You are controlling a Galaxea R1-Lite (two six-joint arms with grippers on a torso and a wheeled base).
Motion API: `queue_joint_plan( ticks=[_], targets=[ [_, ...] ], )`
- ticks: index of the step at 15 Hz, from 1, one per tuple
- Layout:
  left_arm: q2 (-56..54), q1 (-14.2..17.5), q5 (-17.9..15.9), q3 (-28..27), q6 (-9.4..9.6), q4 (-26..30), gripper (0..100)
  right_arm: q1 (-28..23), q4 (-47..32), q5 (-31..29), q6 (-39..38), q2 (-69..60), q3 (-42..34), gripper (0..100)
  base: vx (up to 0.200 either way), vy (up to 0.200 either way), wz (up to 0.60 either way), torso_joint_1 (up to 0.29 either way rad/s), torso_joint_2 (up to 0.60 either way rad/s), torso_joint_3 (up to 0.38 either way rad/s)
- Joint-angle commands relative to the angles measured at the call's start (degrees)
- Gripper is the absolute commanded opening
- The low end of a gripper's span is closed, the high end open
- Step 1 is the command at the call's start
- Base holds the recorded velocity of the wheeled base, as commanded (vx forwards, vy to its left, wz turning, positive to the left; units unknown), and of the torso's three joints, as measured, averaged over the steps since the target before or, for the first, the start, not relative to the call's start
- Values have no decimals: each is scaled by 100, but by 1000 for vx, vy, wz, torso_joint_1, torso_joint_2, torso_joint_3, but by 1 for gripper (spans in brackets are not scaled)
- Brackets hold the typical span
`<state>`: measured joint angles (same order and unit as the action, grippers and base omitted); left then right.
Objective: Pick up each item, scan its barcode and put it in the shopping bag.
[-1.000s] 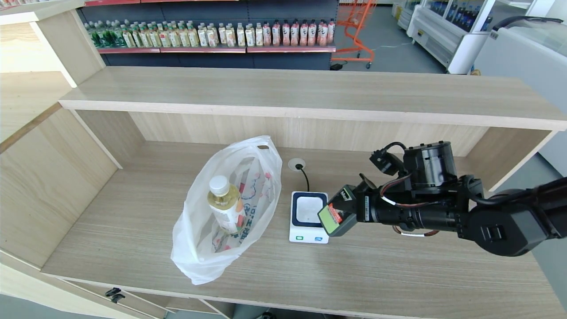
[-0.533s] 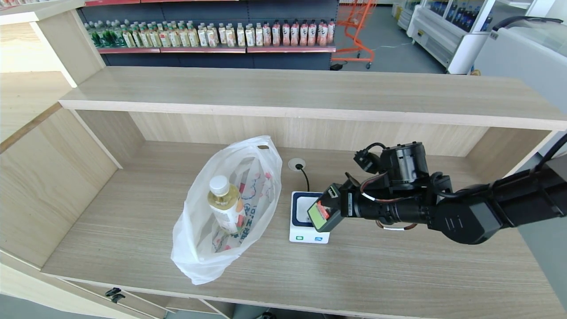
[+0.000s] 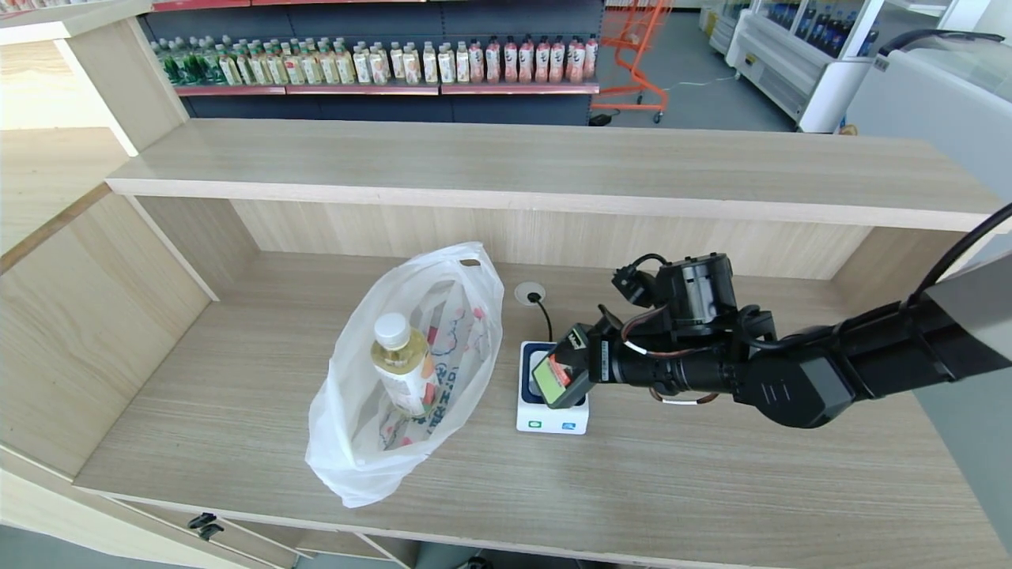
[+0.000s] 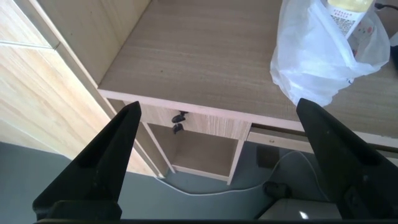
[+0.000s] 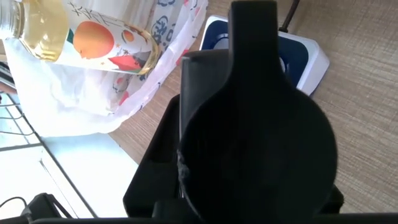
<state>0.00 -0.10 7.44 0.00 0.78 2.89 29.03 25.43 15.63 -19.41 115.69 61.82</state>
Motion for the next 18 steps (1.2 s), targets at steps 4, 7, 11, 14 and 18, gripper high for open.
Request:
queue_joint_plan(
  ticks=[4, 7, 11, 14, 18],
  targets=[
    [0, 1, 3, 0, 1, 1, 100, -2, -12, -42, 7, -2, -21, 0, 0, 0, 0, 0, 0, 0],
    [0, 1, 3, 0, 1, 1, 100, -2, -20, -7, -107, -451, -47, 0, 0, 0, 0, 0, 0, 0],
    [9, 1, 3, 0, 1, 1, 100, -239, -38, -69, 174, -1875, -82, 0, 0, 0, 0, 0, 0, 0],
    [9, 1, 3, 0, 1, 1, 100, -661, -38, -306, 1449, -2938, -803, 0, 0, 0, 0, 0, 0, 0],
    [0, 1, 3, 0, 10, 1, 100, -776, -73, -429, 1616, -3703, -1532, 0, 0, 0, 0, 0, 0, 0]
  ],
)
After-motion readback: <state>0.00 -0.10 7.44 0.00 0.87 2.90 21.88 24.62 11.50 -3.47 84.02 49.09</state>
